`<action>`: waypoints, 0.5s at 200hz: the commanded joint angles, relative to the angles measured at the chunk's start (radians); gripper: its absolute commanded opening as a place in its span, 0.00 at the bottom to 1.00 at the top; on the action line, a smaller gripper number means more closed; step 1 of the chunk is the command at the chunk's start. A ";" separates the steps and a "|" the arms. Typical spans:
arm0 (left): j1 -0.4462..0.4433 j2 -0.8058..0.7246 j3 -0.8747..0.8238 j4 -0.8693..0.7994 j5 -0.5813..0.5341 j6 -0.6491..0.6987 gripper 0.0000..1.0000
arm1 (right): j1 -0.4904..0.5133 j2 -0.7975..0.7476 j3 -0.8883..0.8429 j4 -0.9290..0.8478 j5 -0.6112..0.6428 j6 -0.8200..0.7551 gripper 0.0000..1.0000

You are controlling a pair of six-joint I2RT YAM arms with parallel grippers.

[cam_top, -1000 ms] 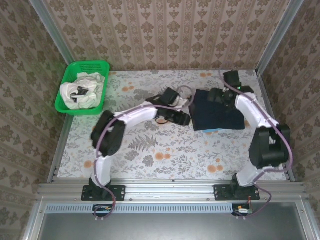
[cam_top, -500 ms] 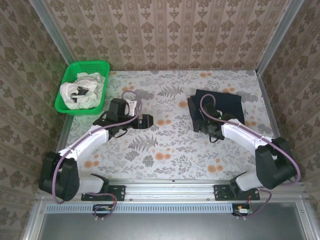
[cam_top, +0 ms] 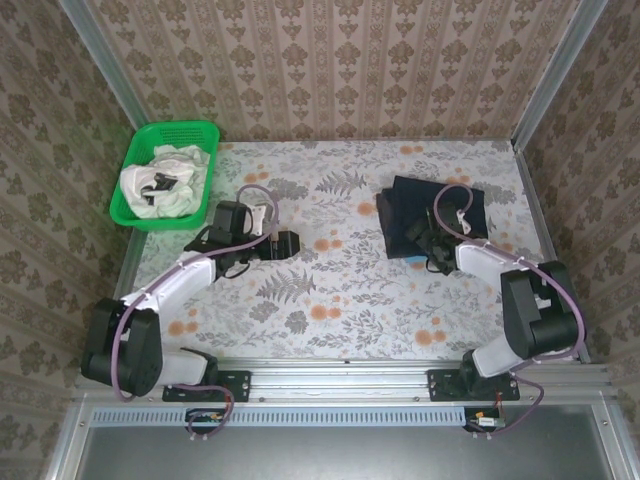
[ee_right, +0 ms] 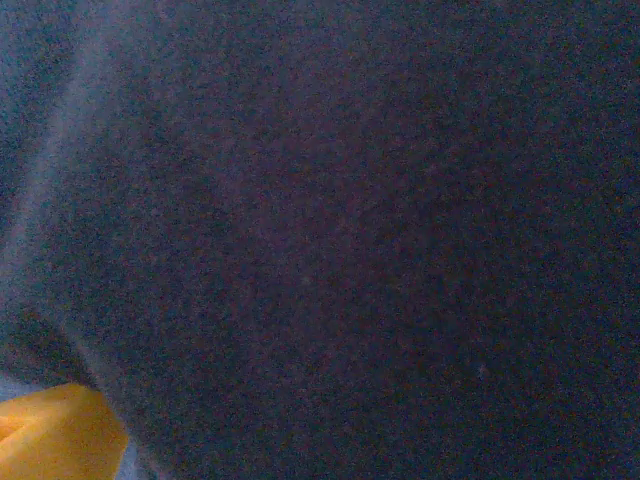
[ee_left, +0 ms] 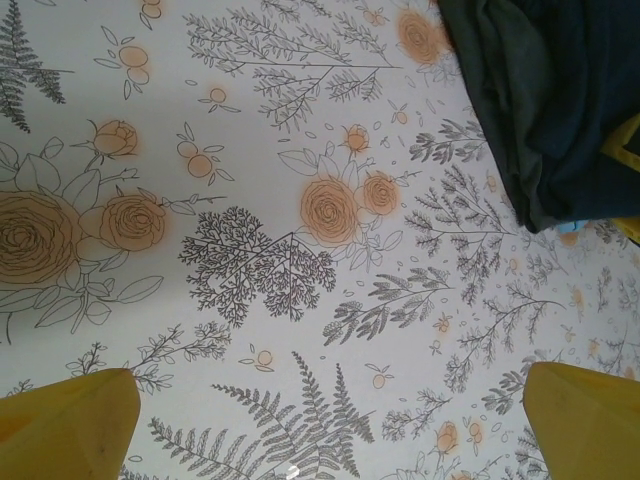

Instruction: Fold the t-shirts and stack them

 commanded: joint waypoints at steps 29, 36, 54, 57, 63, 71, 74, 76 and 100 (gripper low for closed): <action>0.015 0.046 0.034 0.016 0.029 0.024 1.00 | -0.121 0.149 0.075 0.177 0.060 0.179 0.92; 0.014 0.047 0.039 0.013 0.033 0.023 1.00 | -0.148 0.179 0.111 0.170 0.039 0.157 0.91; 0.014 0.050 0.046 0.014 0.043 0.026 1.00 | -0.229 0.286 0.269 0.056 -0.069 0.068 0.89; 0.014 0.050 0.045 0.013 0.043 0.028 1.00 | -0.238 0.302 0.296 0.030 -0.072 0.062 0.89; 0.014 0.051 0.047 0.011 0.039 0.031 1.00 | -0.253 0.332 0.338 0.016 -0.079 0.037 0.89; 0.016 0.054 0.050 0.010 0.037 0.035 1.00 | -0.277 0.370 0.382 0.009 -0.095 0.013 0.89; 0.017 0.055 0.050 0.010 0.036 0.036 1.00 | -0.287 0.385 0.400 0.002 -0.102 0.010 0.89; 0.018 0.057 0.052 0.009 0.036 0.038 1.00 | -0.293 0.395 0.409 -0.001 -0.109 0.007 0.89; 0.022 0.065 0.060 0.007 0.041 0.037 1.00 | -0.360 0.515 0.558 -0.044 -0.227 -0.054 0.88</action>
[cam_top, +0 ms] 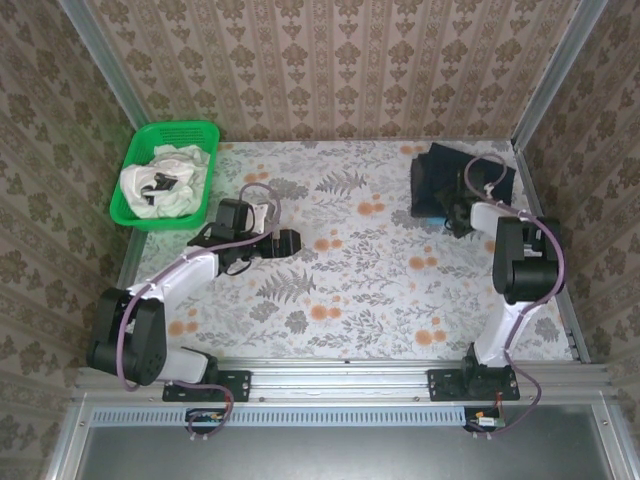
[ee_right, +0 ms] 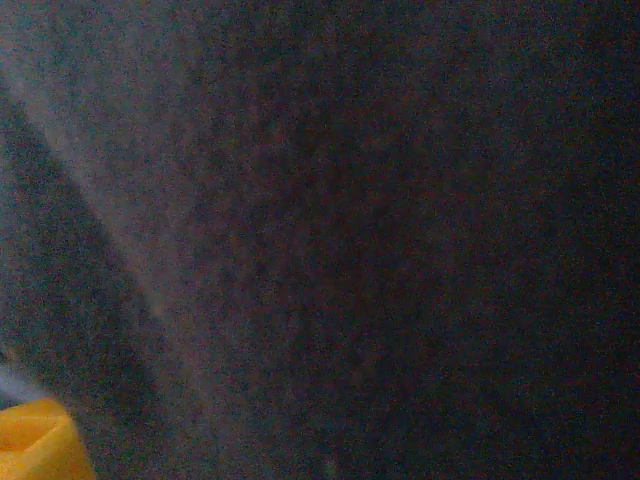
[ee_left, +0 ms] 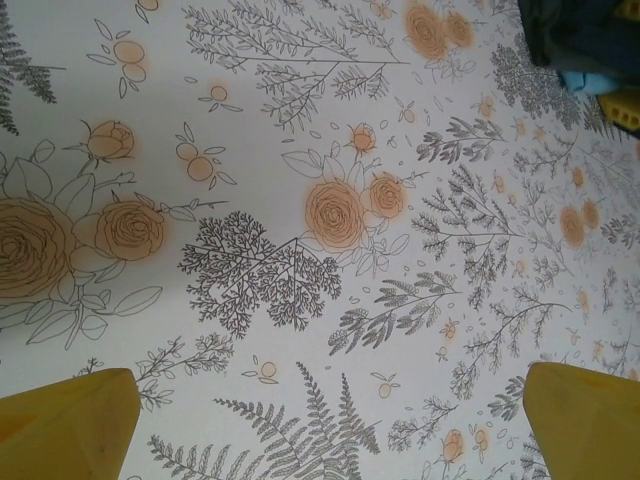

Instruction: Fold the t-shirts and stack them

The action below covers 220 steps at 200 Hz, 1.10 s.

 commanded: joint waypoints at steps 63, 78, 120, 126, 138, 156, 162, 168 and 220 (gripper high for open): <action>0.018 0.014 0.030 -0.002 0.020 0.032 1.00 | -0.128 0.313 0.472 -0.286 -0.197 -0.240 0.86; 0.021 0.007 0.030 -0.010 0.020 0.034 1.00 | -0.141 0.340 0.531 -0.334 -0.201 -0.269 0.86; 0.050 -0.047 0.015 -0.033 0.005 0.046 1.00 | -0.142 0.211 0.502 -0.395 -0.182 -0.331 0.98; 0.055 -0.057 0.013 -0.036 0.000 0.046 1.00 | -0.139 0.170 0.473 -0.391 -0.171 -0.342 1.00; 0.072 -0.078 0.015 -0.051 -0.008 0.050 1.00 | -0.133 0.088 0.409 -0.387 -0.150 -0.362 1.00; 0.101 -0.114 0.023 -0.081 -0.032 0.063 1.00 | -0.125 -0.041 0.289 -0.379 -0.133 -0.395 1.00; 0.110 -0.130 0.026 -0.094 -0.051 0.066 1.00 | -0.123 -0.088 0.240 -0.370 -0.125 -0.404 1.00; 0.121 -0.146 0.025 -0.103 -0.076 0.069 1.00 | -0.119 -0.136 0.183 -0.360 -0.115 -0.412 1.00; 0.182 -0.337 -0.083 -0.124 -0.645 0.084 1.00 | 0.011 -0.613 -0.408 -0.074 0.113 -0.517 1.00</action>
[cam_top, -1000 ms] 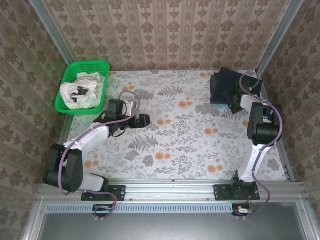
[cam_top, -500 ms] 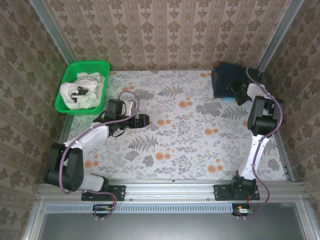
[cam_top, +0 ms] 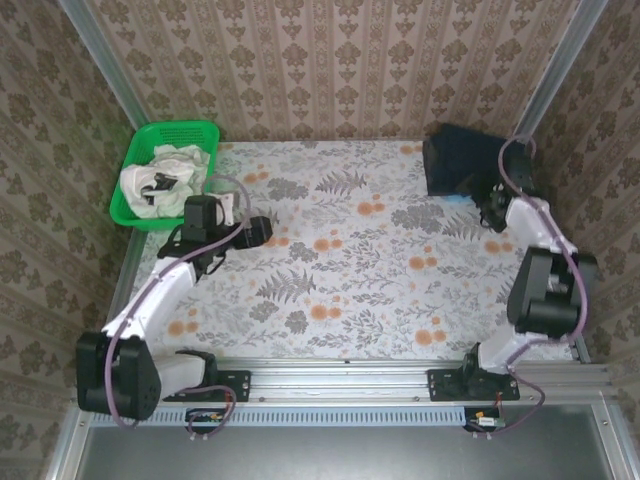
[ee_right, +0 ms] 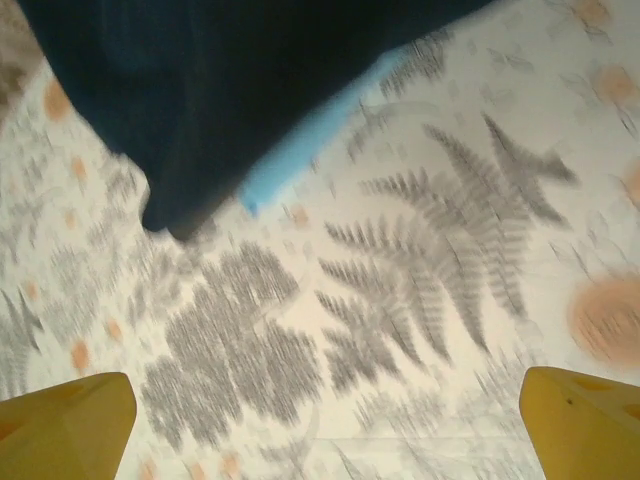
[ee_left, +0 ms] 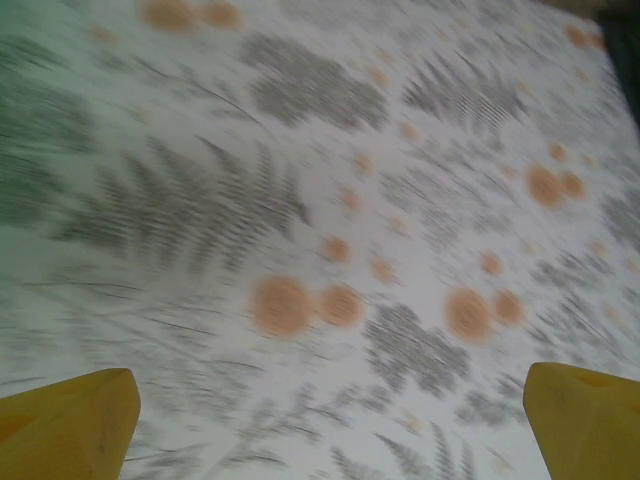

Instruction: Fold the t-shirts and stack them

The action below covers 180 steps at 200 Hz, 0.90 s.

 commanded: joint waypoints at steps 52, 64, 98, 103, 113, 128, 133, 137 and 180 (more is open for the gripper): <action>0.135 -0.083 -0.417 0.435 -0.425 0.335 1.00 | 0.238 -0.377 -0.691 0.878 0.311 -0.513 1.00; 0.194 -0.040 -0.397 0.445 -0.343 0.325 1.00 | 0.225 -0.308 -0.659 0.851 0.314 -0.507 1.00; 0.280 0.083 -0.385 0.638 -0.117 0.378 1.00 | 0.218 -0.093 -0.580 1.059 0.250 -0.500 1.00; 0.299 0.106 -0.377 0.665 -0.086 0.374 1.00 | 0.208 -0.052 -0.582 1.086 0.217 -0.498 1.00; 0.328 0.152 -0.357 0.705 -0.048 0.353 1.00 | 0.215 0.013 -0.564 1.107 0.195 -0.520 1.00; 0.357 0.209 -0.336 0.756 0.020 0.338 1.00 | 0.239 0.068 -0.606 1.242 0.138 -0.576 1.00; 0.360 0.225 -0.329 0.776 0.037 0.336 1.00 | 0.247 0.056 -0.617 1.240 0.172 -0.572 1.00; 0.360 0.239 -0.326 0.795 0.049 0.334 1.00 | 0.251 0.051 -0.619 1.235 0.192 -0.569 1.00; 0.365 0.304 -0.308 0.870 0.118 0.300 1.00 | 0.252 0.059 -0.603 1.220 0.246 -0.548 1.00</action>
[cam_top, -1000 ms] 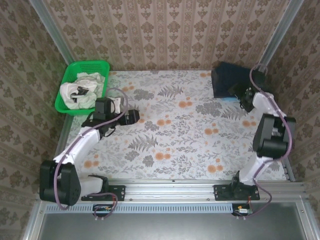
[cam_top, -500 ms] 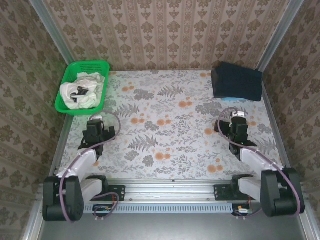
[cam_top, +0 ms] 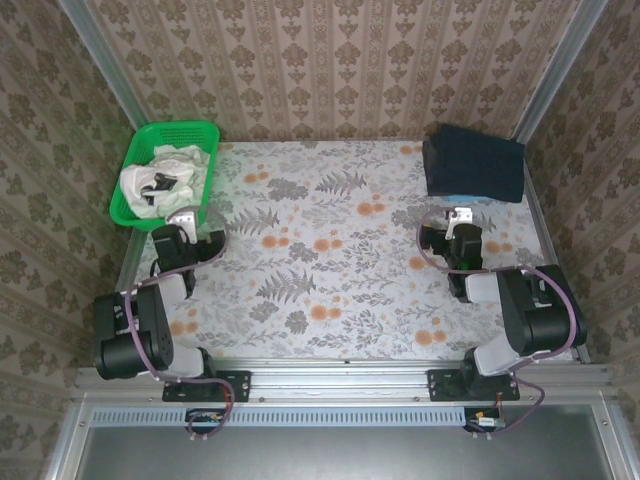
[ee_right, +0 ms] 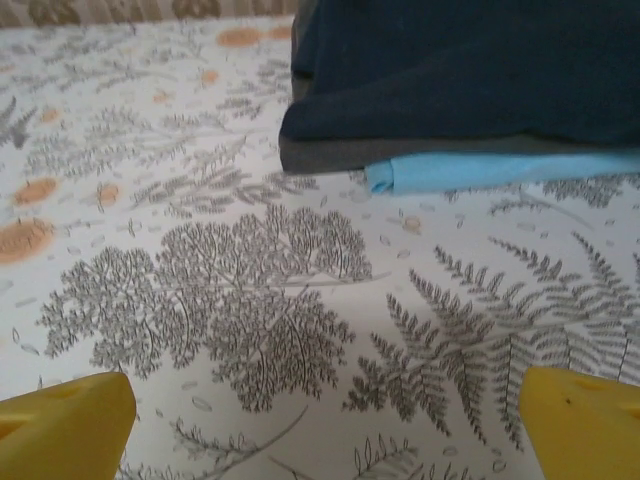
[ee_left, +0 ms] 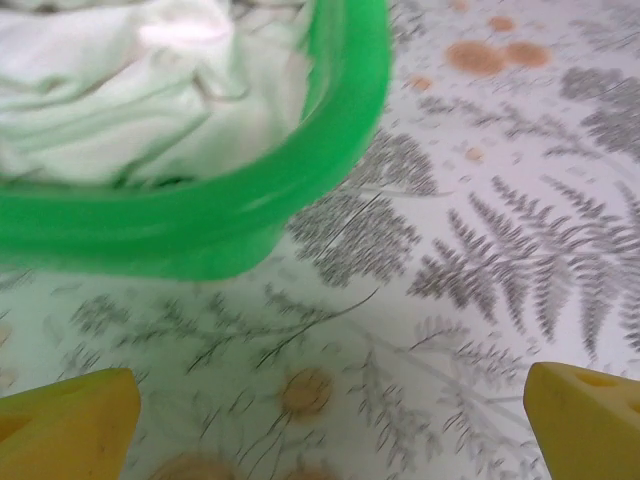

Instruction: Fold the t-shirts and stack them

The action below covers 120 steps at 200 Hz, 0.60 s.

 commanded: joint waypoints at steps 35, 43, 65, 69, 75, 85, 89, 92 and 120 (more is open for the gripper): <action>-0.080 0.081 -0.074 0.356 0.008 0.041 1.00 | 0.004 0.002 0.002 0.071 0.029 -0.020 1.00; -0.121 0.129 -0.066 0.363 -0.043 0.077 1.00 | 0.004 0.004 0.002 0.073 0.029 -0.020 1.00; -0.134 0.131 -0.065 0.377 -0.121 0.067 1.00 | 0.004 0.003 0.002 0.073 0.029 -0.020 1.00; -0.137 0.126 -0.060 0.370 -0.129 0.067 1.00 | 0.004 0.002 0.002 0.073 0.027 -0.020 1.00; -0.141 0.121 -0.055 0.336 -0.141 0.065 1.00 | 0.004 0.003 0.002 0.071 0.028 -0.020 1.00; -0.147 0.127 -0.059 0.359 -0.149 0.069 1.00 | 0.004 0.002 0.003 0.072 0.029 -0.020 1.00; -0.145 0.125 -0.057 0.354 -0.149 0.068 1.00 | 0.004 0.001 0.003 0.071 0.028 -0.019 1.00; -0.145 0.123 -0.057 0.347 -0.150 0.068 1.00 | 0.004 0.003 0.002 0.073 0.029 -0.019 1.00; -0.148 0.124 -0.059 0.353 -0.151 0.069 1.00 | 0.004 0.004 0.002 0.073 0.027 -0.019 1.00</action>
